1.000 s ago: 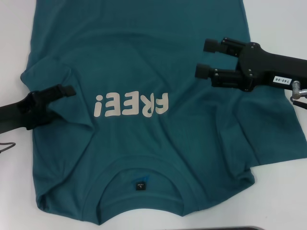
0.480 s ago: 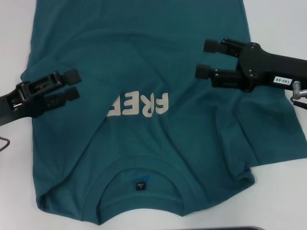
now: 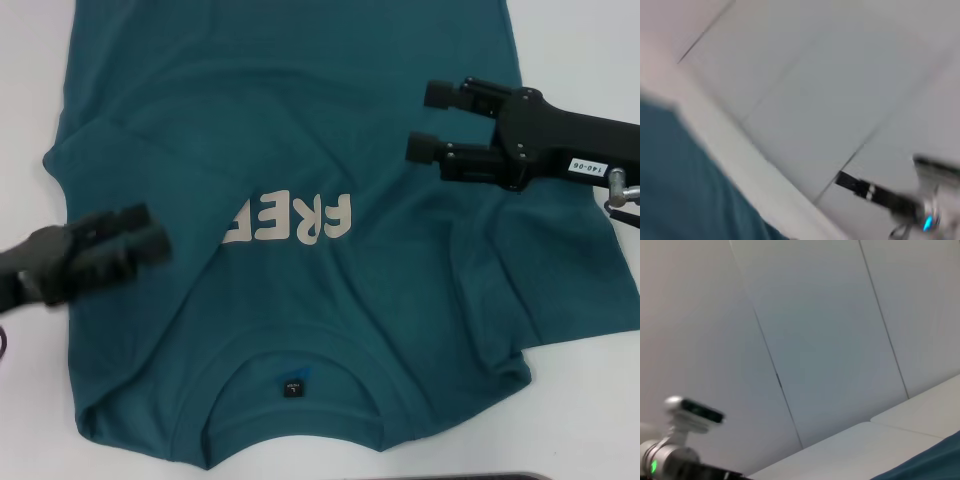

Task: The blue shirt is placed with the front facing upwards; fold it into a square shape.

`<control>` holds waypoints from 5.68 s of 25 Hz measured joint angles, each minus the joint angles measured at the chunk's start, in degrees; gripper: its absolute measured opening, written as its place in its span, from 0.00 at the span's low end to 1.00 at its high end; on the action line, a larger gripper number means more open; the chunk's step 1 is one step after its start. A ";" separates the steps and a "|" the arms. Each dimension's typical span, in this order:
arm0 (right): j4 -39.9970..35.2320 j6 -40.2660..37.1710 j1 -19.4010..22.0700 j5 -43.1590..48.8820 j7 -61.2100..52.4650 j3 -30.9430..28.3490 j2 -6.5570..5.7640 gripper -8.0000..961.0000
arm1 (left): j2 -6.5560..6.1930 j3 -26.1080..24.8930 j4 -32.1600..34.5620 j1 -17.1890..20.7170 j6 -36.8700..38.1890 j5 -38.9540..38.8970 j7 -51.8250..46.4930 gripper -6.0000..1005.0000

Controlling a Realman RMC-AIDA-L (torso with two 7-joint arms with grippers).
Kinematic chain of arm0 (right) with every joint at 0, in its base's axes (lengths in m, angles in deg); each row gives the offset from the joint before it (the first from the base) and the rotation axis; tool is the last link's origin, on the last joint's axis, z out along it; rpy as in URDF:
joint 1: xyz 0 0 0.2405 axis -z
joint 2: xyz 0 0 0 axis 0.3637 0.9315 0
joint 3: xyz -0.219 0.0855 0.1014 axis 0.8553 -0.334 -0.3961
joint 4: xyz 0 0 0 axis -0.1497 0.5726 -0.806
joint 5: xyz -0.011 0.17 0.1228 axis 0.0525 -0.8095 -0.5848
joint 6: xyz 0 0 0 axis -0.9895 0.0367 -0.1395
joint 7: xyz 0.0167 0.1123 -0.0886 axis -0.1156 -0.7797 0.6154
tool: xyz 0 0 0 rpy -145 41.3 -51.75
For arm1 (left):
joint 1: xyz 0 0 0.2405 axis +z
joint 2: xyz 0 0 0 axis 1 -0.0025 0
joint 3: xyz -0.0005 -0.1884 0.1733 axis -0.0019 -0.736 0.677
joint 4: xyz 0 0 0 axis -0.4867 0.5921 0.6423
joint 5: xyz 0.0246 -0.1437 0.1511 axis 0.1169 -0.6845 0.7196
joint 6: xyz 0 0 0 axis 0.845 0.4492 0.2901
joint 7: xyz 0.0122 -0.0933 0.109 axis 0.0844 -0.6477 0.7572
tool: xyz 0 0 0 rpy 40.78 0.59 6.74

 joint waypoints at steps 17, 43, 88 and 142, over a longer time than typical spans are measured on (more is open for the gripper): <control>-8.57 -4.17 5.85 5.97 -3.54 -3.16 -1.07 0.90 | 1.88 -1.12 5.03 7.29 1.69 -3.08 40.10 0.93; -14.42 -0.07 -2.14 39.57 -66.68 -11.98 -18.19 0.90 | 2.17 -7.40 5.88 6.34 3.42 -6.30 35.35 0.93; -6.96 4.60 -2.49 40.10 -63.09 -9.56 -10.90 0.90 | 2.52 -8.81 5.65 6.81 3.43 -9.59 35.13 0.93; -9.51 5.62 -1.90 39.62 -63.31 -10.15 -10.94 0.02 | 2.61 -10.30 5.91 8.01 6.38 -10.35 34.68 0.93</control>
